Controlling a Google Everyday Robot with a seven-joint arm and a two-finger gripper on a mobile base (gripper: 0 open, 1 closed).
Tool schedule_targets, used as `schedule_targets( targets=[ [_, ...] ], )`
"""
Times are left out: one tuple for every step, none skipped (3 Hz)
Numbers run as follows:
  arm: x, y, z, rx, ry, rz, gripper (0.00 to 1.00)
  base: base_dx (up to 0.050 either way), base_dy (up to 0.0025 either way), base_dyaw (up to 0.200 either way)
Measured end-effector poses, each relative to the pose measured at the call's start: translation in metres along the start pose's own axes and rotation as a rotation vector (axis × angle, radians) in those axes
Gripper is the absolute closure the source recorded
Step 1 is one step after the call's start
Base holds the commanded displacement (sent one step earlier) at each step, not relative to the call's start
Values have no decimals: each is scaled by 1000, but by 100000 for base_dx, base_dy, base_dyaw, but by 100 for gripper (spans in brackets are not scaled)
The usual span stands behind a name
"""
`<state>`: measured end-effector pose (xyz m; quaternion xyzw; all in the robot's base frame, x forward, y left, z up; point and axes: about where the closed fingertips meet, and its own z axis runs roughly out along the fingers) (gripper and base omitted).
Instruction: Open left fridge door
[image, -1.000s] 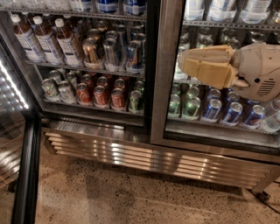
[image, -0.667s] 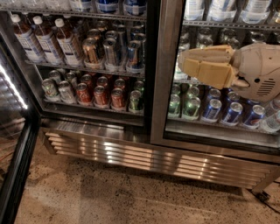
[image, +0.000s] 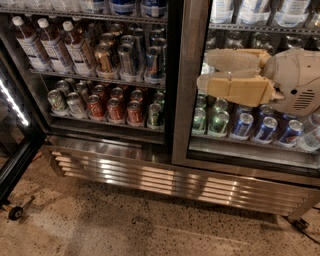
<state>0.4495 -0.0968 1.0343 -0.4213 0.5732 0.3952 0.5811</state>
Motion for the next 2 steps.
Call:
schedule_targets(
  targets=[
    [0, 0, 0, 0, 0, 0, 0, 0, 0, 0],
    [0, 0, 0, 0, 0, 0, 0, 0, 0, 0]
  ],
)
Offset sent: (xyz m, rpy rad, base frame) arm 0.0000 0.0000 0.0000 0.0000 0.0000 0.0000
